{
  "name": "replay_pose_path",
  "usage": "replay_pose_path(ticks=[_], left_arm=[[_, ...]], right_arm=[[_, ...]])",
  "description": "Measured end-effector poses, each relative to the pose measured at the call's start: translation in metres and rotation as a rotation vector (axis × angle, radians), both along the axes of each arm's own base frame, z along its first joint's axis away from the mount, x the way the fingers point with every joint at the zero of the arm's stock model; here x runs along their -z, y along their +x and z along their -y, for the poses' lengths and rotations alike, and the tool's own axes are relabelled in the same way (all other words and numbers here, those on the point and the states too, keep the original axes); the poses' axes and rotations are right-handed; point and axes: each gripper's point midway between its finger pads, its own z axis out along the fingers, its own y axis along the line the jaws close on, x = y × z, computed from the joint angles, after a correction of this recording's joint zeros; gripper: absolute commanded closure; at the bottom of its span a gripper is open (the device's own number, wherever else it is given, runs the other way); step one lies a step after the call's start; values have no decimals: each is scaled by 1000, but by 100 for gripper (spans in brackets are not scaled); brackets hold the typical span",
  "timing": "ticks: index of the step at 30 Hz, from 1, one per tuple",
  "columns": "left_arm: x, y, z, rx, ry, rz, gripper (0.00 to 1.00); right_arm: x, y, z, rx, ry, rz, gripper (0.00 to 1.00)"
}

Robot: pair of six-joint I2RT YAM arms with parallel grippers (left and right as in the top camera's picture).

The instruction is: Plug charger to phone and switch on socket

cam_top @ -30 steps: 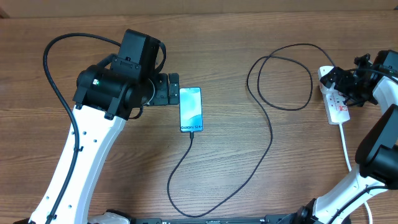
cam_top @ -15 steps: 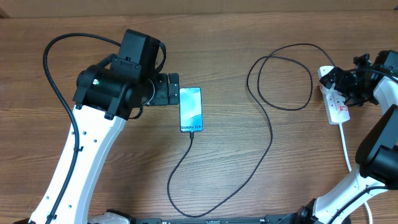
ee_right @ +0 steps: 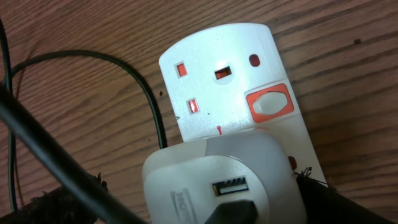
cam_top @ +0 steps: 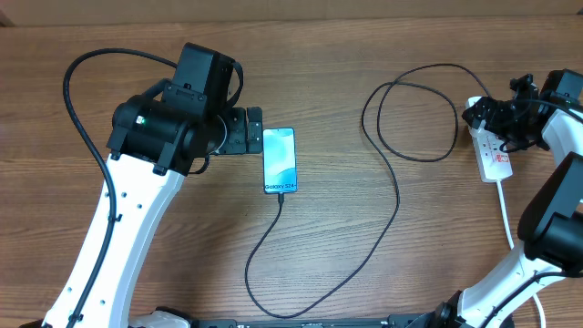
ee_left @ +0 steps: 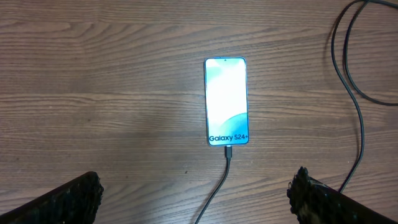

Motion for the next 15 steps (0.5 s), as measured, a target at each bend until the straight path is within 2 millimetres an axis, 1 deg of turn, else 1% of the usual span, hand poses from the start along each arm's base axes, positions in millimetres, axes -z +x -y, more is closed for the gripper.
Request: replay_pose_path(ticks=[2, 5, 7, 15], left_arm=[[0, 0, 0, 0, 0, 0, 0], [0, 0, 0, 0, 0, 0, 1], [0, 0, 0, 0, 0, 0, 0], [0, 0, 0, 0, 0, 0, 1]], right_arm=[[0, 0, 2, 3, -10, -1, 4], [0, 2, 2, 6, -21, -1, 0], [0, 6, 2, 2, -39, 12, 0], [1, 0, 0, 4, -46, -28, 0]])
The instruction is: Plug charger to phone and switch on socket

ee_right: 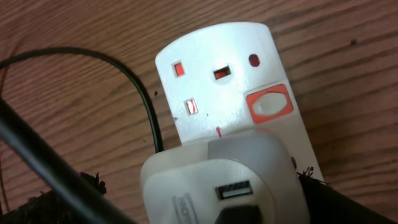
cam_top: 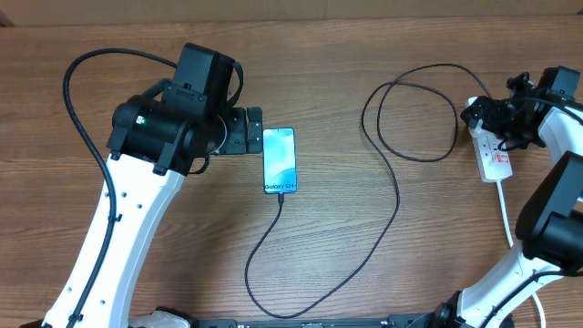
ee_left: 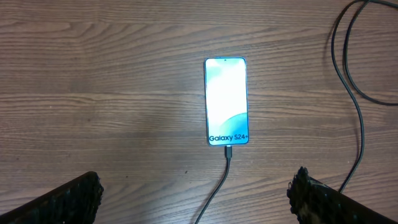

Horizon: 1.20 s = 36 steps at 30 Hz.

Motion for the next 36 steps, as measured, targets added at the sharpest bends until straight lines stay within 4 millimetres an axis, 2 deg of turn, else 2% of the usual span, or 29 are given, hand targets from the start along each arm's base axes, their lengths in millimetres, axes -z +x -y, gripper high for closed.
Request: replay_pose_path(ticks=[20, 30, 36], left_arm=[[0, 0, 0, 0, 0, 0, 0], [0, 0, 0, 0, 0, 0, 1], [0, 0, 0, 0, 0, 0, 1]], right_arm=[[-1, -2, 1, 3, -33, -31, 0], [-6, 4, 6, 27, -45, -17, 0], [-3, -3, 10, 42, -69, -51, 0]])
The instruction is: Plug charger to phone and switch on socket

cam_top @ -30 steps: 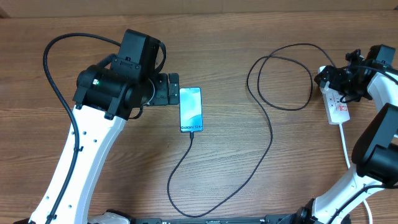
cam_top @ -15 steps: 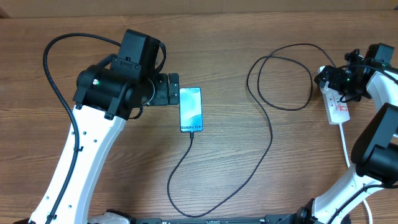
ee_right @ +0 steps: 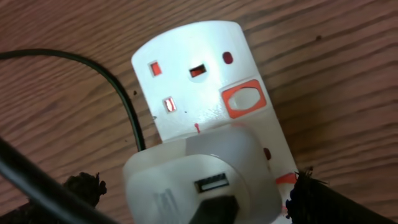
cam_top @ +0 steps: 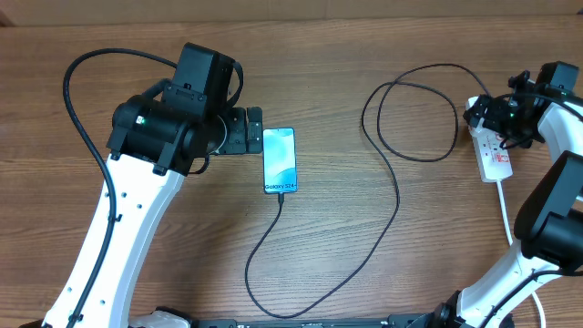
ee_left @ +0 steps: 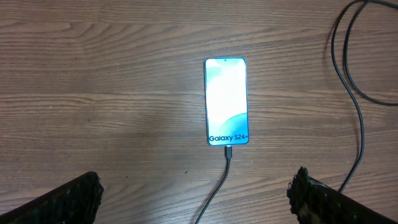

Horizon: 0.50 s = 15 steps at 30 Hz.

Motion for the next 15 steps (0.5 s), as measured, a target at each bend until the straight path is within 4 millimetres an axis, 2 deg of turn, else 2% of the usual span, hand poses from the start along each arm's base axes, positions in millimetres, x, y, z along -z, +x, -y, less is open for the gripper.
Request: replay_pose_path(ticks=[6, 8, 15], left_arm=[[0, 0, 0, 0, 0, 0, 1], [0, 0, 0, 0, 0, 0, 0], [0, 0, 0, 0, 0, 0, 1]], right_arm=[[2, 7, 0, -6, 6, 26, 0], [9, 6, 0, -7, 16, 14, 0], [10, 4, -2, -8, 23, 1, 0]])
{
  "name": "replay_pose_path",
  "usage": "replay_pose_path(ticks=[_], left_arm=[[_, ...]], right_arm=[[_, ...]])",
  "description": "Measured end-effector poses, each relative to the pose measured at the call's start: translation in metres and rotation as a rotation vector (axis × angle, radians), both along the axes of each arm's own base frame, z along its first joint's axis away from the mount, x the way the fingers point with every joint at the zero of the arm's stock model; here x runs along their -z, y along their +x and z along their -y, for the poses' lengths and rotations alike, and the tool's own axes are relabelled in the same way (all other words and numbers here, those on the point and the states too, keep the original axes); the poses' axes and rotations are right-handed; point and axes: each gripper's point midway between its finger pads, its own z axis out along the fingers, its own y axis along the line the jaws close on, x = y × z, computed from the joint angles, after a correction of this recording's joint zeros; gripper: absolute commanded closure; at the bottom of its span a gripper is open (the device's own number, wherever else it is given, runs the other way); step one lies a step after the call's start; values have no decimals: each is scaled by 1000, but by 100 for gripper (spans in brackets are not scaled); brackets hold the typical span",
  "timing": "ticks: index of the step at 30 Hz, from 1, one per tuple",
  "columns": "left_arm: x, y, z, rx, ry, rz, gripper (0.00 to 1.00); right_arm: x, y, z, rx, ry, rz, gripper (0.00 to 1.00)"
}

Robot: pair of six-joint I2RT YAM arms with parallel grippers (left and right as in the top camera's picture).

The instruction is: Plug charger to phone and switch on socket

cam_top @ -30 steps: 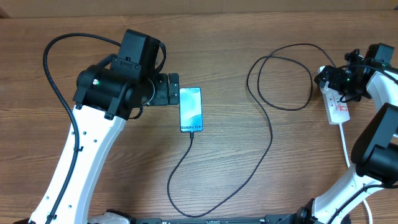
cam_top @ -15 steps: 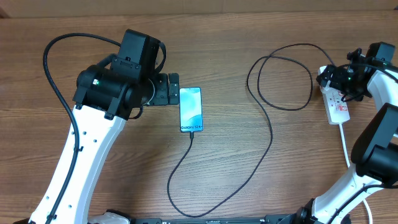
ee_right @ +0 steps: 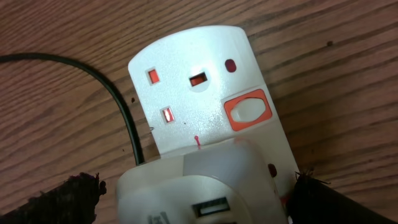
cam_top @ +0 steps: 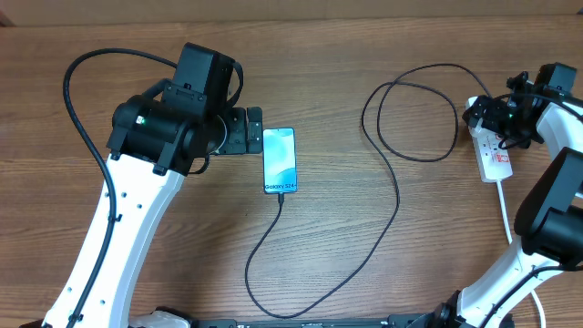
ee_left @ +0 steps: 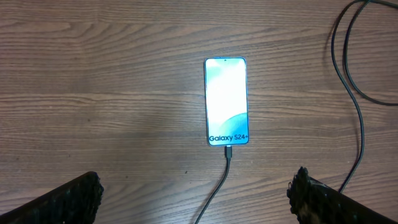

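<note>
The phone [cam_top: 280,160] lies face up with its screen lit [ee_left: 226,102], and the black charger cable [ee_left: 219,183] is plugged into its bottom end. My left gripper [ee_left: 196,199] hangs open above the table just left of the phone, holding nothing. On the far right lies the white power strip [ee_right: 199,93] with an orange rocker switch [ee_right: 247,111] beside its free socket. The white charger adapter [ee_right: 199,186] sits in the adjoining socket. My right gripper [ee_right: 196,199] is open low over the strip, a finger on either side of the adapter. The adapter's own switch is hidden.
The black cable [cam_top: 398,196] runs from the phone in a long curve and a loop [cam_top: 410,109] to the strip. The strip's white cord [cam_top: 506,214] trails toward the front right. Both arms' bases stand at the near edge.
The right wrist view has shifted slightly along the strip: the adapter sits lower in frame and the free socket and orange switch nearer the middle. The left arm and phone have not moved.
The phone lay lit with the cable plugged in and my left gripper open beside it at every moment. My right gripper stayed open over the adapter on the strip, changing only a little in angle and position between moments.
</note>
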Motion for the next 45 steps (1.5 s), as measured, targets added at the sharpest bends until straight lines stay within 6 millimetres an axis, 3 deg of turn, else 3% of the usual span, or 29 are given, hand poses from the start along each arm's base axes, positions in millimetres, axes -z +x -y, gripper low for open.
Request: replay_pose_path(ticks=[19, 35, 45], left_arm=[[0, 0, 0, 0, 0, 0, 1], [0, 0, 0, 0, 0, 0, 1], [0, 0, 0, 0, 0, 0, 1]], right_arm=[[-6, -2, -10, -9, 81, 2, 1], [-7, 0, -8, 57, 94, 2, 0], [-4, -9, 2, 35, 67, -35, 0]])
